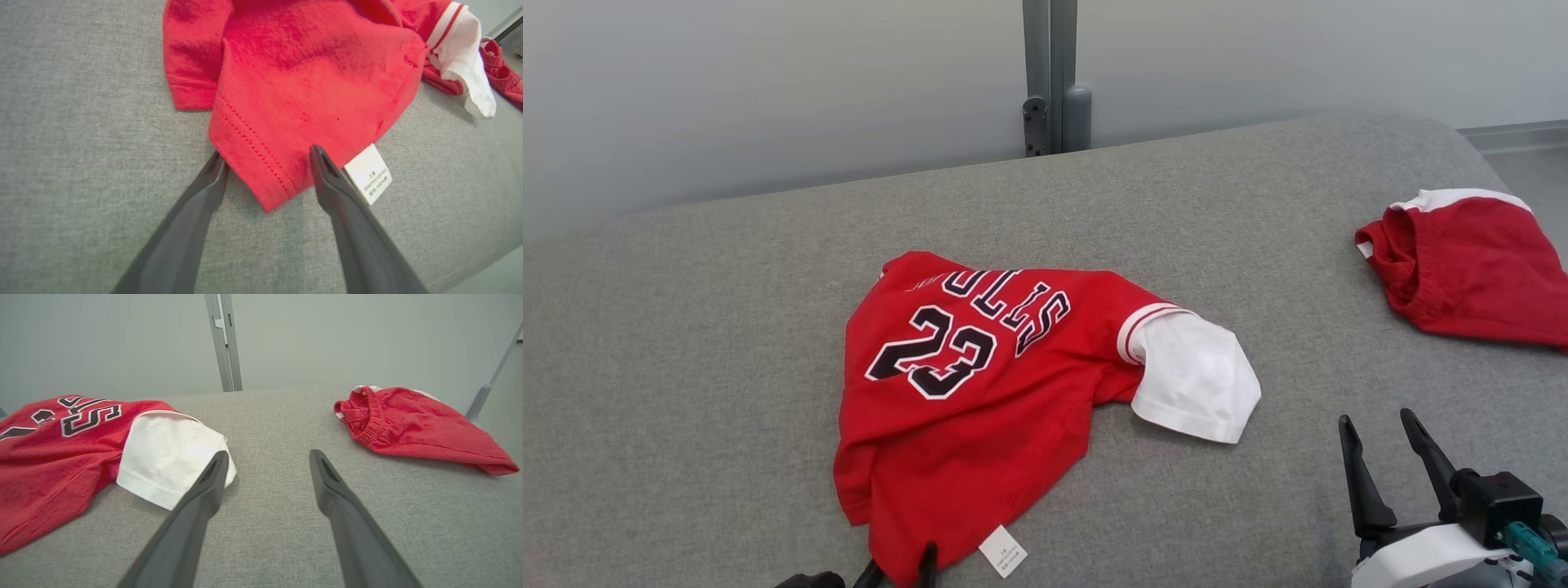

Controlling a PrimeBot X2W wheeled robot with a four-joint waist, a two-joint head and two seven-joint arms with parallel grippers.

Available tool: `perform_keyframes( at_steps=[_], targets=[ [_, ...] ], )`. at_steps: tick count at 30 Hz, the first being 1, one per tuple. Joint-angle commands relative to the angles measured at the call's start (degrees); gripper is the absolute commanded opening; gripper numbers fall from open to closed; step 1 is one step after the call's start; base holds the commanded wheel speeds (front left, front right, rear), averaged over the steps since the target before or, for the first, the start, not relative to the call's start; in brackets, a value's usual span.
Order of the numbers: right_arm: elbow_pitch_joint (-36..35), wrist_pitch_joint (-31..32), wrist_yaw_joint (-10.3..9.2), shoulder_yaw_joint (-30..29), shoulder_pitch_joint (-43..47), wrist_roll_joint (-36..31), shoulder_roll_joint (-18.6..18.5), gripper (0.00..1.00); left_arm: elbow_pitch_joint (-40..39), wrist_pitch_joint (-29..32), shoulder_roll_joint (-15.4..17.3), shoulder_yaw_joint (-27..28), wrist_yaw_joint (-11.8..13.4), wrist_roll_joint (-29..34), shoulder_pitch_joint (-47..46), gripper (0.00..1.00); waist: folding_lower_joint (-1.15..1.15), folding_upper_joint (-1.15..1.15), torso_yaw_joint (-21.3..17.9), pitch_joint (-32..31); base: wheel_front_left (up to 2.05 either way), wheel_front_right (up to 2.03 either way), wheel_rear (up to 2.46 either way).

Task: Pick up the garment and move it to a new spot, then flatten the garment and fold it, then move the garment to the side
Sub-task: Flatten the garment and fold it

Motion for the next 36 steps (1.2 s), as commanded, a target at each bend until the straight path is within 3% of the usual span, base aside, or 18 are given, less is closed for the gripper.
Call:
perform_keyframes(
  at_steps=[1, 3, 4, 5, 13, 20, 23, 24, 26, 27, 28, 29, 31, 36],
  targets=[
    [-0.12, -0.01, 0.00, -0.20, -0.11, 0.19, -0.10, 1.00, -0.33, -0.50, 0.35, 0.37, -0.12, -0.85, -0.96, 0.65, 0.00, 0.00, -0.39, 0.45, 0.00, 0.00, 0.00],
    [-0.21, -0.01, 0.00, -0.37, -0.30, 0.13, 0.05, 1.00, -0.83, -0.86, 0.62, 0.50, -0.14, -1.21, -1.38, 0.33, 0.00, 0.00, -0.39, 0.64, 0.00, 0.00, 0.00],
    [-0.20, -0.01, 0.00, -0.46, -0.33, 0.07, 0.15, 1.00, -1.03, -0.97, 0.66, 0.45, -0.15, -1.41, -1.51, 0.05, 0.00, 0.00, -0.36, 0.69, 0.00, 0.00, 0.00],
    [-0.17, -0.01, 0.00, -0.52, -0.33, 0.02, 0.25, 1.00, -1.26, -1.07, 0.68, 0.45, -0.17, -1.61, -1.67, 0.00, 0.00, 0.00, -0.29, 0.70, 0.00, 0.00, 0.00],
    [-0.08, -0.01, 0.00, -0.26, -0.62, -0.09, 0.33, 1.00, -4.87, 0.42, 1.19, 1.72, 0.09, -4.05, -4.08, 0.00, 0.00, 0.00, 0.76, 1.00, 0.00, 0.00, 0.00],
    [-0.10, -0.01, 0.00, 0.14, -1.28, 0.10, -0.47, 1.00, -6.19, 8.83, 4.66, 4.49, 2.71, -6.48, -8.92, 0.00, 0.00, 0.00, 1.46, 2.28, 0.00, 0.00, 0.00],
    [0.01, -0.01, 0.00, 0.67, -2.33, 0.31, -0.80, 1.00, -4.39, 10.57, 5.77, 5.44, 4.41, -6.26, -11.93, 0.06, 0.00, 0.00, 1.45, 3.59, 0.00, 0.00, 0.00],
    [0.10, -0.01, -0.01, 0.91, -2.63, 0.36, -0.90, 1.00, -3.64, 10.88, 6.05, 5.33, 4.37, -5.94, -12.97, 0.14, 0.00, 0.00, 1.28, 3.99, 0.00, 0.00, 0.00],
    [0.34, -0.01, -0.01, 1.48, -3.12, 0.46, -1.00, 1.00, -1.95, 11.49, 5.99, 5.19, 3.83, -6.38, -14.69, 0.43, 0.00, 0.00, 0.75, 4.65, 0.00, 0.00, 0.00],
    [0.44, -0.01, -0.01, 1.54, -3.26, 0.47, -1.07, 1.00, -1.30, 11.81, 5.91, 4.89, 3.44, -6.62, -15.24, 0.47, 0.00, 0.00, 0.48, 4.88, 0.00, 0.00, 0.00],
    [0.46, -0.01, -0.01, 1.46, -3.36, 0.47, -1.14, 1.00, -0.74, 11.77, 5.77, 4.70, 3.07, -6.99, -15.60, 0.59, 0.00, 0.00, 0.21, 5.10, 0.00, 0.00, 0.00],
    [0.51, -0.01, -0.01, 1.20, -3.39, 0.50, -1.18, 1.00, -0.14, 11.77, 5.57, 4.62, 2.81, -7.28, -15.75, 0.78, 0.00, 0.00, 0.04, 5.21, 0.00, 0.00, 0.00],
    [0.64, -0.01, 0.00, 1.05, -3.07, 0.48, -1.17, 1.00, 0.84, 11.15, 5.82, 4.50, 2.41, -7.47, -15.52, 1.00, 0.00, 0.00, -0.24, 5.33, 0.00, 0.00, 0.00],
    [0.83, -0.01, -0.01, 0.69, -2.05, 0.56, -1.11, 1.00, 2.61, 8.13, 6.70, 5.63, 2.73, -7.69, -12.65, 1.00, 0.00, 0.00, -0.61, 4.92, 0.00, 0.00, 0.00]
  ],
)
